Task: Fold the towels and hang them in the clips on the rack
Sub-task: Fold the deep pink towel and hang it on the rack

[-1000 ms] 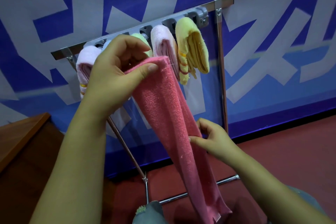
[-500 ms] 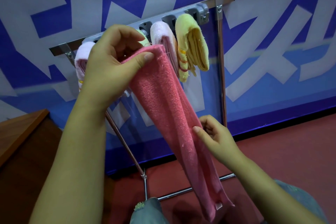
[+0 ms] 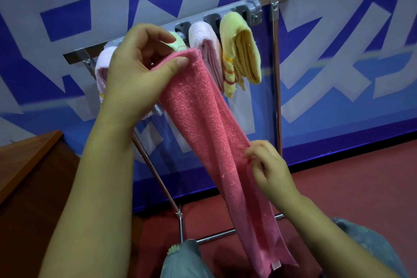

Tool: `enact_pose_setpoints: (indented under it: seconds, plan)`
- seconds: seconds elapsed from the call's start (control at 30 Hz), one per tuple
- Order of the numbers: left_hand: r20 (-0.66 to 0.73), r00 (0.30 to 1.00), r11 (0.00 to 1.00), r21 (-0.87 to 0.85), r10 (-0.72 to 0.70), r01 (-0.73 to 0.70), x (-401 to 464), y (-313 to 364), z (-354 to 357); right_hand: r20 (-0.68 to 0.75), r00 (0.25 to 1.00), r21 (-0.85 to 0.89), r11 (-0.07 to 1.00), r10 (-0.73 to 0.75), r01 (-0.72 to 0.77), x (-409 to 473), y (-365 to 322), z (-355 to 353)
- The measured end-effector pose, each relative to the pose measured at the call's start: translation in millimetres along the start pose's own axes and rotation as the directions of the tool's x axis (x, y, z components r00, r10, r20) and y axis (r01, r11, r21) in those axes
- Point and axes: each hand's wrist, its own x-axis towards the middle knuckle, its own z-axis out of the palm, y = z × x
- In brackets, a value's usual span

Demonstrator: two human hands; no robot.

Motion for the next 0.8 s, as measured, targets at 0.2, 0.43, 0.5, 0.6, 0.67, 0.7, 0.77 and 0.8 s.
enact_pose_setpoints:
  seconds: [0.2,0.43,0.5,0.6,0.67,0.7,0.77,0.8]
  plan:
    - [-0.019,1.000,1.000,0.002,0.010,-0.010,0.2,0.3,-1.5,0.177,0.969,0.039,0.982,0.175,-0.184,-8.8,12.1,6.0]
    - [-0.033,0.999,1.000,0.023,-0.001,0.001,-0.3,1.3,0.9,0.190,0.976,-0.165,0.984,0.104,-0.073,-8.9,12.4,12.1]
    - [-0.042,0.999,1.000,0.026,0.000,0.001,-0.1,0.3,-0.9,0.161,0.983,-0.163,0.985,0.083,-0.056,-7.7,13.4,15.1]
    - [-0.060,0.998,0.999,0.032,-0.018,0.020,-1.1,-4.0,-5.0,0.137,0.988,-0.072,0.995,0.077,-0.068,-9.2,12.4,14.5]
    - [-0.076,0.996,0.999,0.028,-0.037,0.039,-1.5,-7.9,-8.8,0.131,0.988,-0.021,0.997,0.079,-0.077,-10.3,11.0,13.6]
    - [-0.086,0.995,0.998,0.030,-0.044,0.047,-1.3,-9.9,-10.9,0.120,0.989,-0.006,0.997,0.082,-0.082,-10.2,10.6,13.5]
    - [-0.103,0.994,0.997,0.051,-0.047,0.052,-1.0,-12.5,-14.2,0.077,0.993,0.007,0.996,0.094,-0.094,-9.6,9.5,14.6]
    - [-0.109,0.993,0.996,0.069,-0.043,0.051,-0.7,-13.2,-15.4,0.050,0.994,0.007,0.995,0.099,-0.099,-9.3,8.5,15.4]
